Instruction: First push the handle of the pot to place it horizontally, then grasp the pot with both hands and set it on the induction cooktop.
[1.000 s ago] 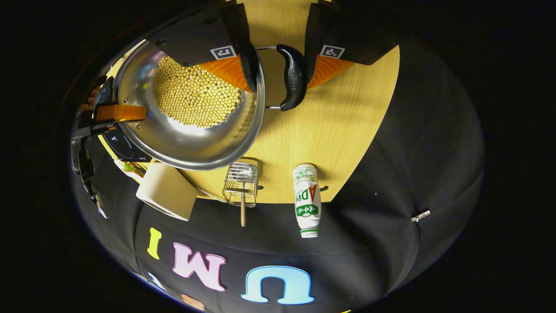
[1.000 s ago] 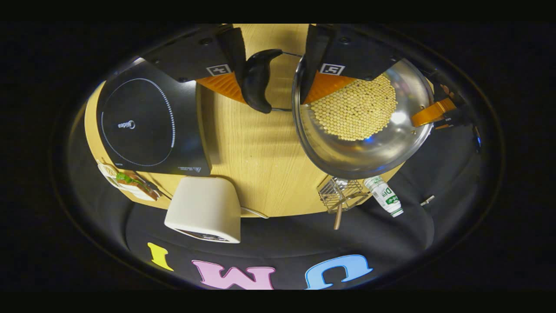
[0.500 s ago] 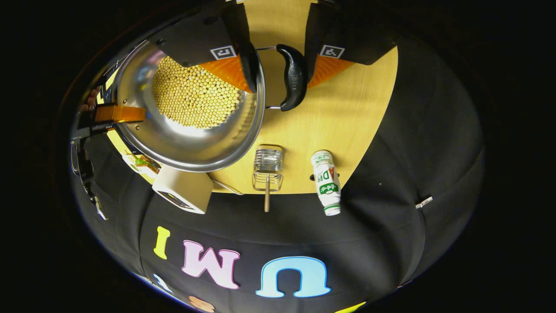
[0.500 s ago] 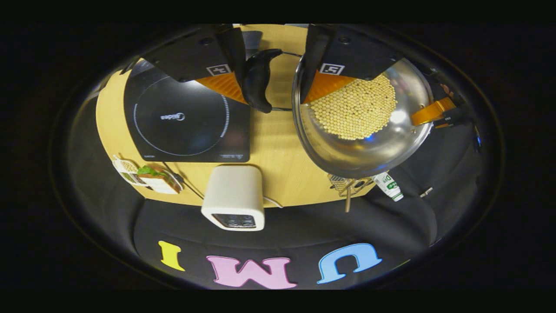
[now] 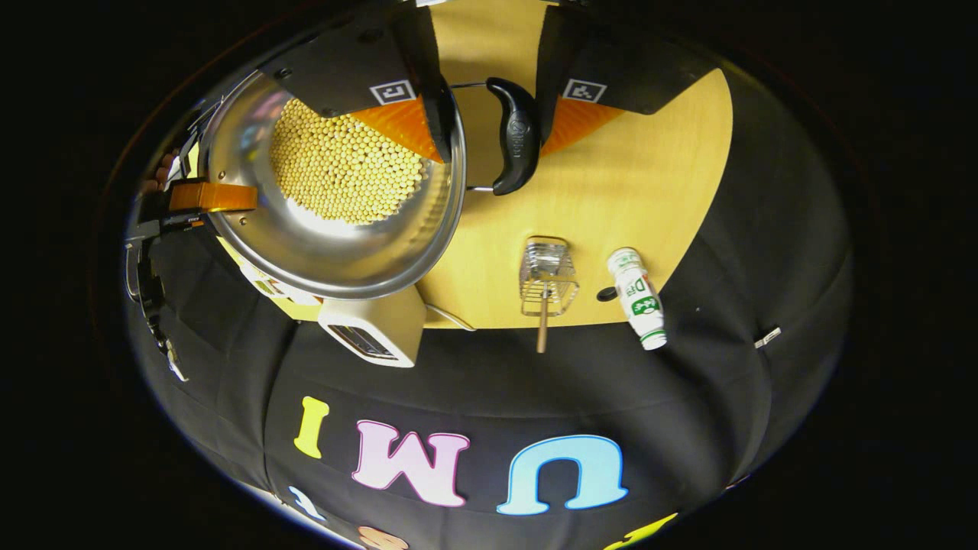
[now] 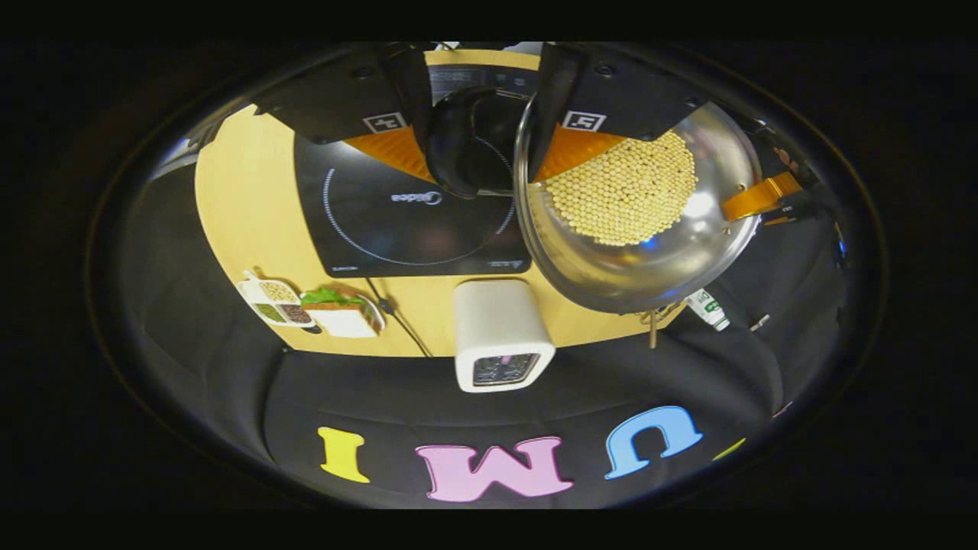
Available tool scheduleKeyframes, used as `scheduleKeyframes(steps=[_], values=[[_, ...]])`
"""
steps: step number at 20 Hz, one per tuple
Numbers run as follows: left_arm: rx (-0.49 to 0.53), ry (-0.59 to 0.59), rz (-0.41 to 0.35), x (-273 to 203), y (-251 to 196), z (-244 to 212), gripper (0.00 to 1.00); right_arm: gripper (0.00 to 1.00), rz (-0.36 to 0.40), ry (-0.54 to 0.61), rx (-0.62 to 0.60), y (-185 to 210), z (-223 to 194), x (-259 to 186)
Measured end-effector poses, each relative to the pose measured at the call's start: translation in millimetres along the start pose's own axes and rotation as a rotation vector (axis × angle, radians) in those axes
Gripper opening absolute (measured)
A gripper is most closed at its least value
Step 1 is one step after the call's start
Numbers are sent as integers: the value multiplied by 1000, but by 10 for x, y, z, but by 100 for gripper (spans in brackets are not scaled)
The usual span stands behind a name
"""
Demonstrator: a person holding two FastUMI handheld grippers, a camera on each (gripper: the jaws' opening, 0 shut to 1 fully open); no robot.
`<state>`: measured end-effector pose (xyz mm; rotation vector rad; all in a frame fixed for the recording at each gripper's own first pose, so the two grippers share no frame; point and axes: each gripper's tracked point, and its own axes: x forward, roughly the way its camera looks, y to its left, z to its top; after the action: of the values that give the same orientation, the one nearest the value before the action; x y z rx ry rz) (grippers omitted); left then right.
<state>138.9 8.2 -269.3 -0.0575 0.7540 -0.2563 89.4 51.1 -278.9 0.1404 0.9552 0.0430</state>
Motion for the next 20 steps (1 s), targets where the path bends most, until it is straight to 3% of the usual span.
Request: scheduleKeyframes(steps=[11, 20], values=[[30, 27, -53, 412, -1131, 175, 55, 58, -43, 17, 36, -1204, 108, 41], [29, 55, -62, 756, -1632, 168, 55, 58, -44, 35, 46, -1746, 110, 305]])
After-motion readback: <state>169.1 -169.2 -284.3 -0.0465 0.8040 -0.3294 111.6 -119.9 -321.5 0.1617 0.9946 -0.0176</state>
